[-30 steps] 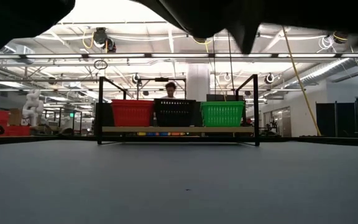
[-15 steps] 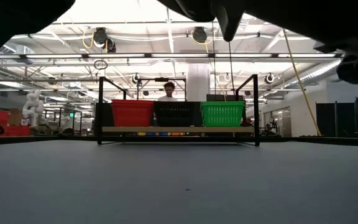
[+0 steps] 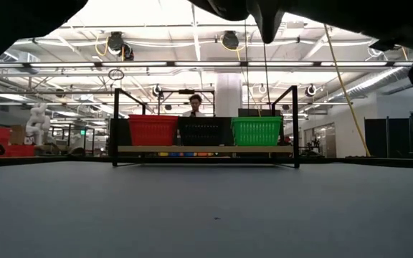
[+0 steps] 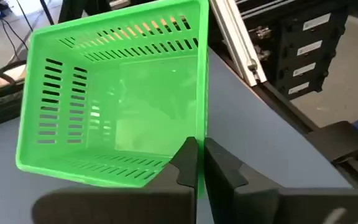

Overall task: Stack baskets on shelf by color
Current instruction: Stack the green basket on the stacked green baskets on the shelf

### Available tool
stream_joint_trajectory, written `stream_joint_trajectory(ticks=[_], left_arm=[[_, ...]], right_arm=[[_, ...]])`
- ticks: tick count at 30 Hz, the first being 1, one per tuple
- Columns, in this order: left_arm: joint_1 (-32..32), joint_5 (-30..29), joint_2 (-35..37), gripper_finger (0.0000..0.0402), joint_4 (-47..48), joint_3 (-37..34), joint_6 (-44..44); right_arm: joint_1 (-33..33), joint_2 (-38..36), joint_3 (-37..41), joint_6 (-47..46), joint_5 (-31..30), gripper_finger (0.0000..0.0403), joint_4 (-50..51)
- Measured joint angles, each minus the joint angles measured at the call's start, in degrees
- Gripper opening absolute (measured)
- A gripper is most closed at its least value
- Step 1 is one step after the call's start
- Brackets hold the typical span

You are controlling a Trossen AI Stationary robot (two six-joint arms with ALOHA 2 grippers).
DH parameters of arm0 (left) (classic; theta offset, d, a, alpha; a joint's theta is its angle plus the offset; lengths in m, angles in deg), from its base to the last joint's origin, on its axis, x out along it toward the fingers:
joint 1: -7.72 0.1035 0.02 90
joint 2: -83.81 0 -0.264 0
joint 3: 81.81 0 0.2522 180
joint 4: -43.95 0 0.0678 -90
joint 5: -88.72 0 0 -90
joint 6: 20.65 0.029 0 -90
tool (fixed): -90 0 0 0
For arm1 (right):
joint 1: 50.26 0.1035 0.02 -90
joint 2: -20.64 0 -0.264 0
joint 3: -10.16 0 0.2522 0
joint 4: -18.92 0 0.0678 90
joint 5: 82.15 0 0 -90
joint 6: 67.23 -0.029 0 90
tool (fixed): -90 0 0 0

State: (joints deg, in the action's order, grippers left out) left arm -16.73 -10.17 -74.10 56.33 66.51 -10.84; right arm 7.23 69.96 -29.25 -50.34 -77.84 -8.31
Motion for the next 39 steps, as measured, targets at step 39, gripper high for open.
stream_joint_trajectory(ticks=[39], left_arm=[[-3.91, -27.54, 14.82, 0.0004, 64.32, 0.0, -17.99]], right_arm=[[0.0, -0.02, -0.04, 5.72, 0.2, 0.0141, -7.26]])
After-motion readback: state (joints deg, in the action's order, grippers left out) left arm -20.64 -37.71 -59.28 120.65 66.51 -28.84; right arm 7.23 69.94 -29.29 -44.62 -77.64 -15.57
